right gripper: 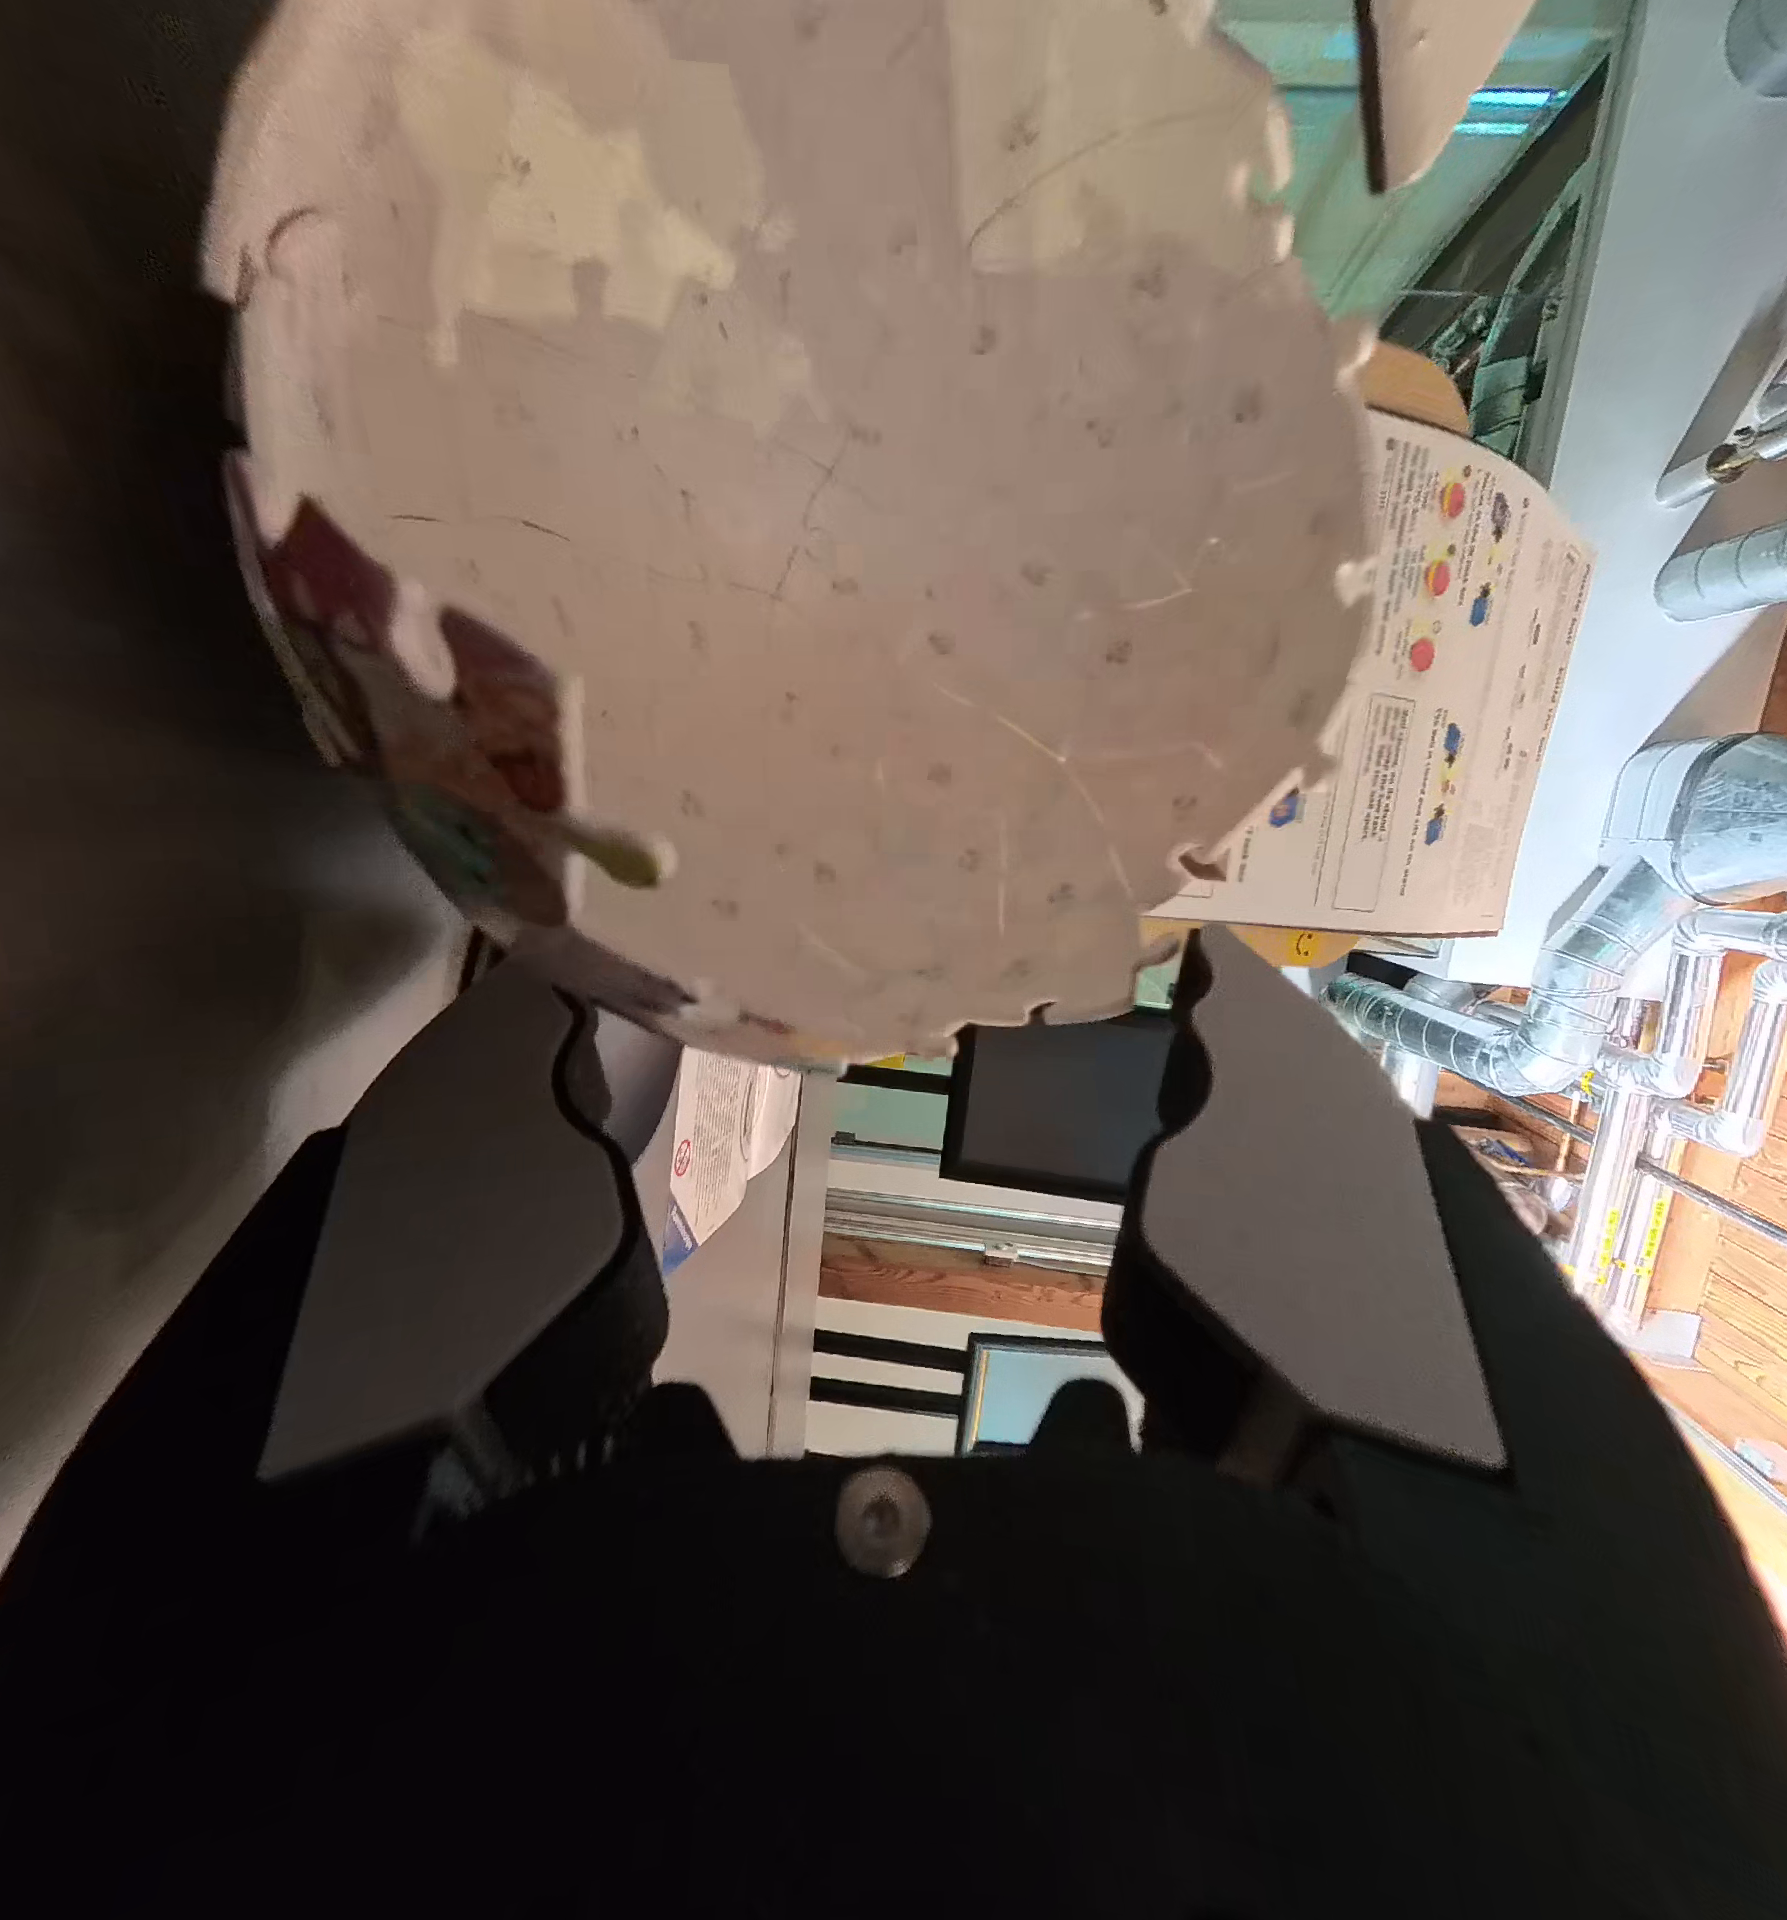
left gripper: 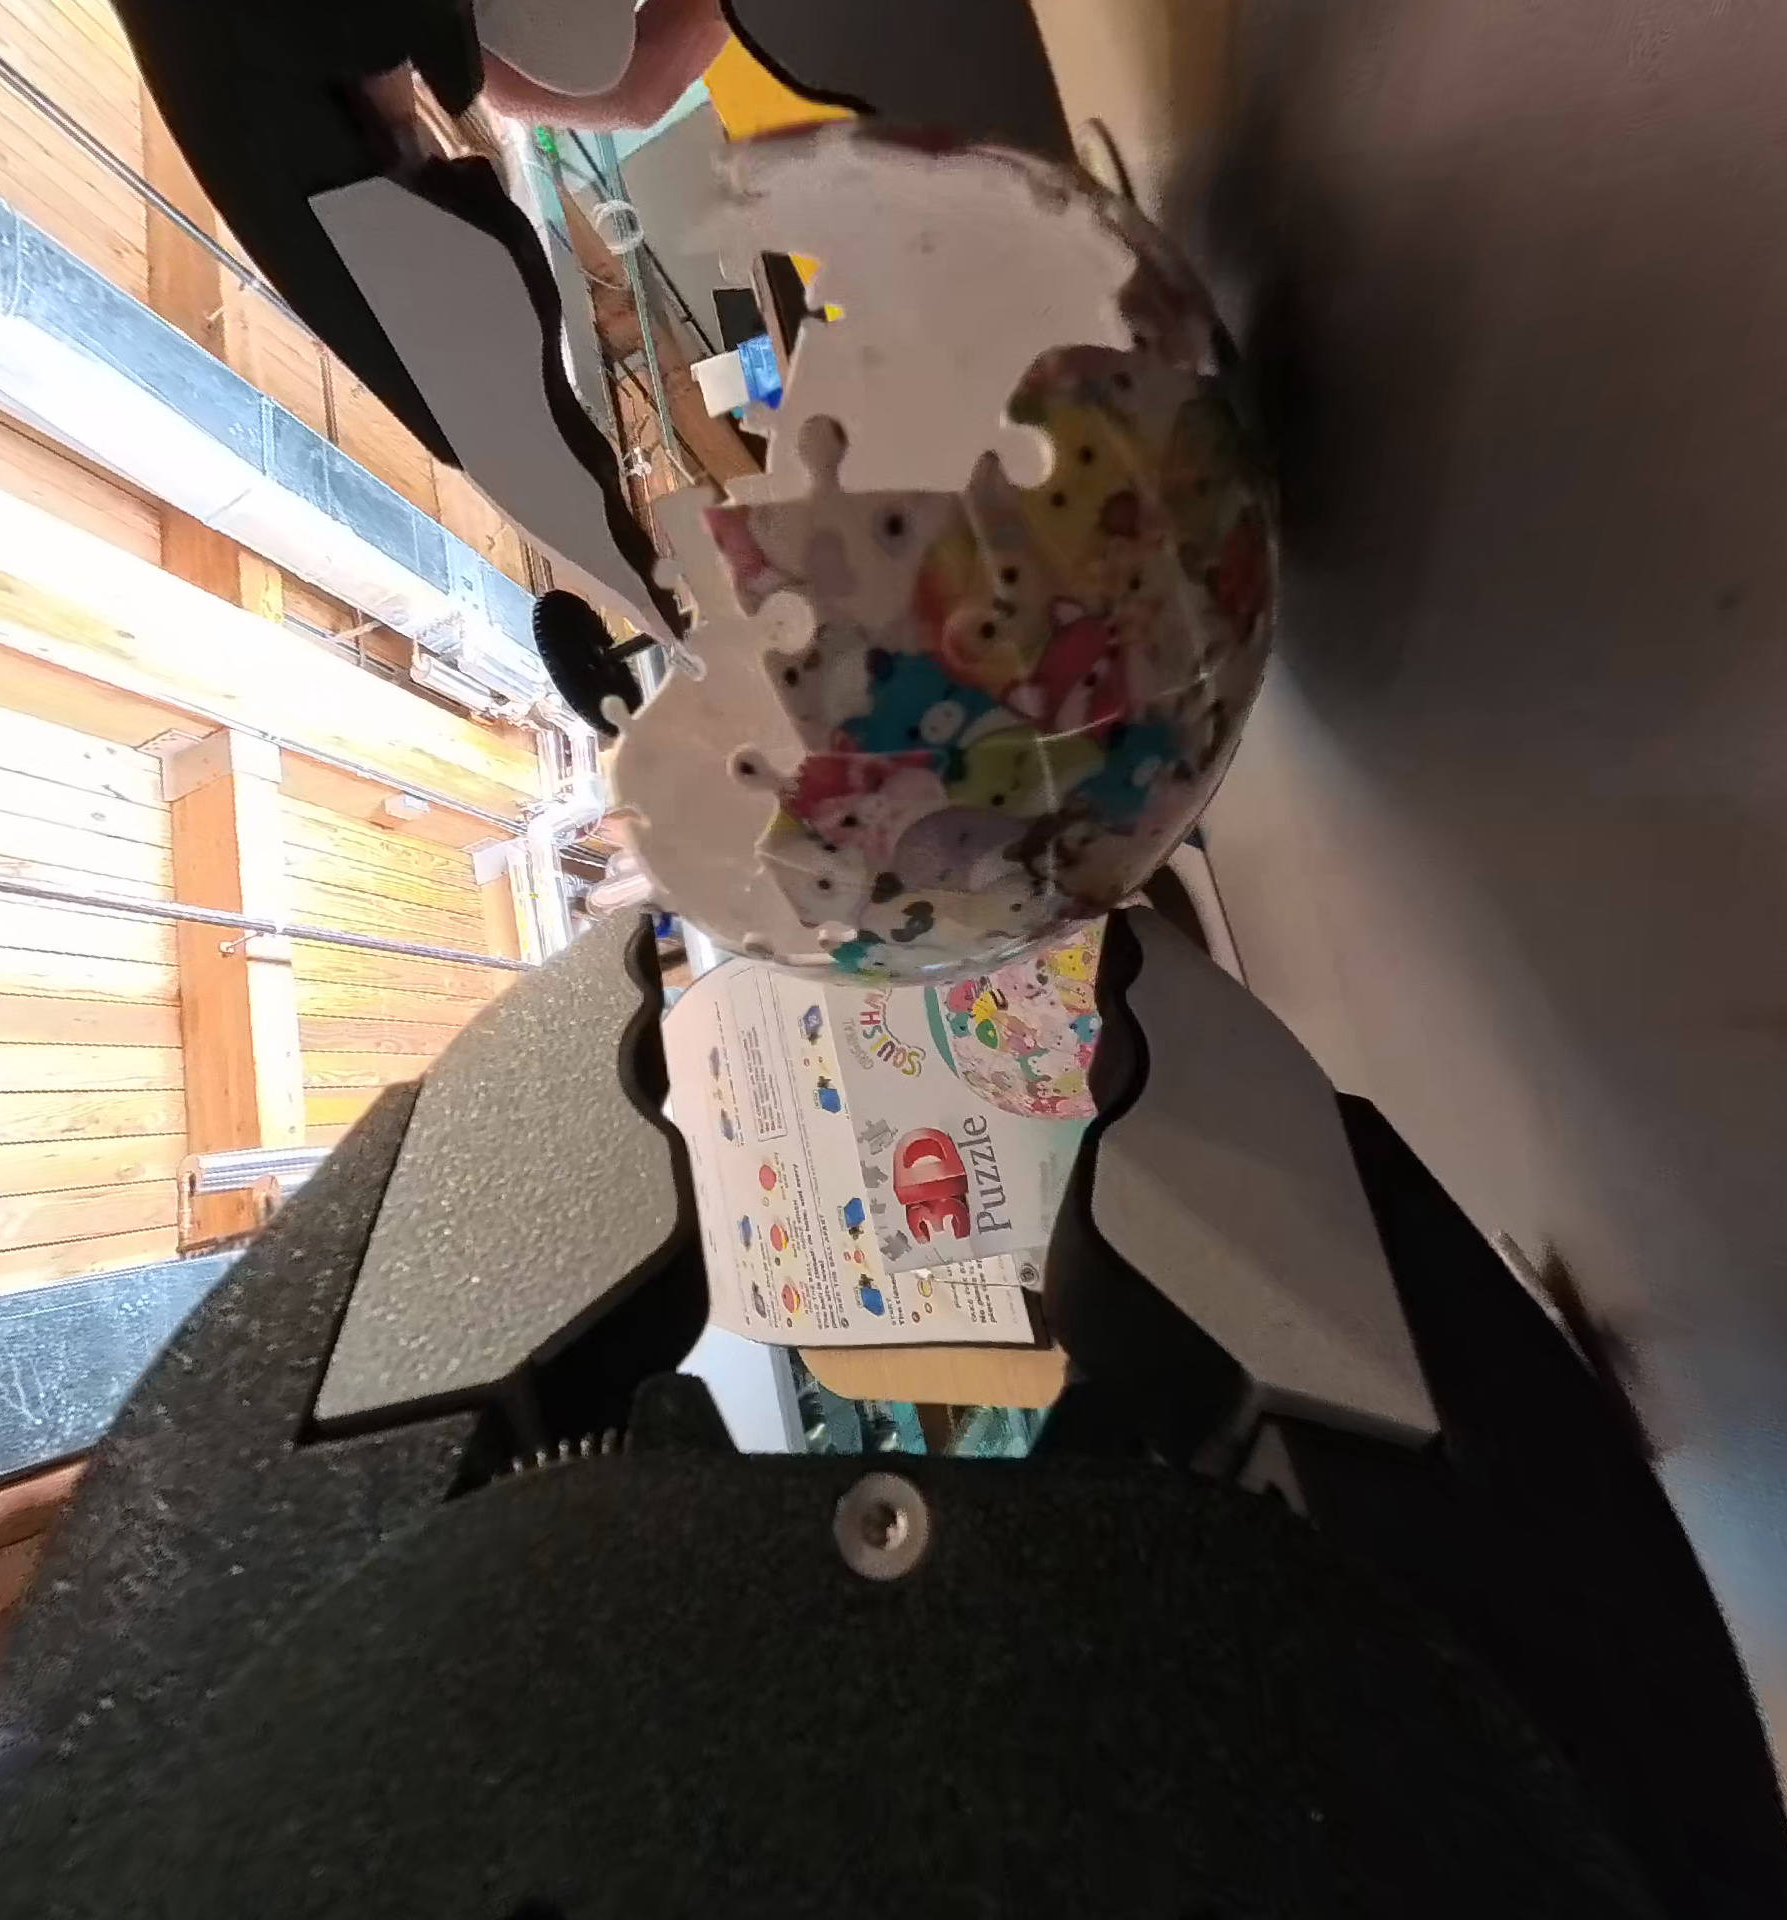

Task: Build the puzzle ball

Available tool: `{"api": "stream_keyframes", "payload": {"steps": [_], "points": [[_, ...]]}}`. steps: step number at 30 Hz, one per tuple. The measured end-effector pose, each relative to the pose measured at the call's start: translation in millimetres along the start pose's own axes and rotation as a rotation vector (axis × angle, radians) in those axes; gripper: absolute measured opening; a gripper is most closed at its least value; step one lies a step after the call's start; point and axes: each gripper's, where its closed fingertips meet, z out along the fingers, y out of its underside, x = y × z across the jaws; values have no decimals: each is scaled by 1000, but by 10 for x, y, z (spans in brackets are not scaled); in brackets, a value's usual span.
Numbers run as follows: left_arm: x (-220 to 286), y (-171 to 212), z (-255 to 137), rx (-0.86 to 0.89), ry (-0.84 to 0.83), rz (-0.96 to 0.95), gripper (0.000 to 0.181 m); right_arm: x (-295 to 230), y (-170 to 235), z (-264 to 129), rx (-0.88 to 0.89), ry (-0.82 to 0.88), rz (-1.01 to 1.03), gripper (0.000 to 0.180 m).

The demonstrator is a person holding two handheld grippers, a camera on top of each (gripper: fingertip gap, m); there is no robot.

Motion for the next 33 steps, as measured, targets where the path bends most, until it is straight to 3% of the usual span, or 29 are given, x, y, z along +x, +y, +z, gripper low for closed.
{"api": "stream_keyframes", "payload": {"steps": [17, 21, 27, 30, 33], "points": [[4, 79, -67, -30, 26, -84, 74, -29, -14, -1, 4, -8, 0, 106], [-99, 200, -212, -90, 126, -400, 73, -58, 46, -11, -5, -75, 124, 104], [-63, 231, -432, -100, 491, -1130, 85, -165, 94, -84, 71, -393, 635, 105], [-24, 166, -468, 35, 634, -1314, 95, -134, 64, -122, 144, -492, 796, 105], [165, 154, -403, 129, 764, -1363, 102, -200, 32, -110, 196, -585, 825, 105]]}}
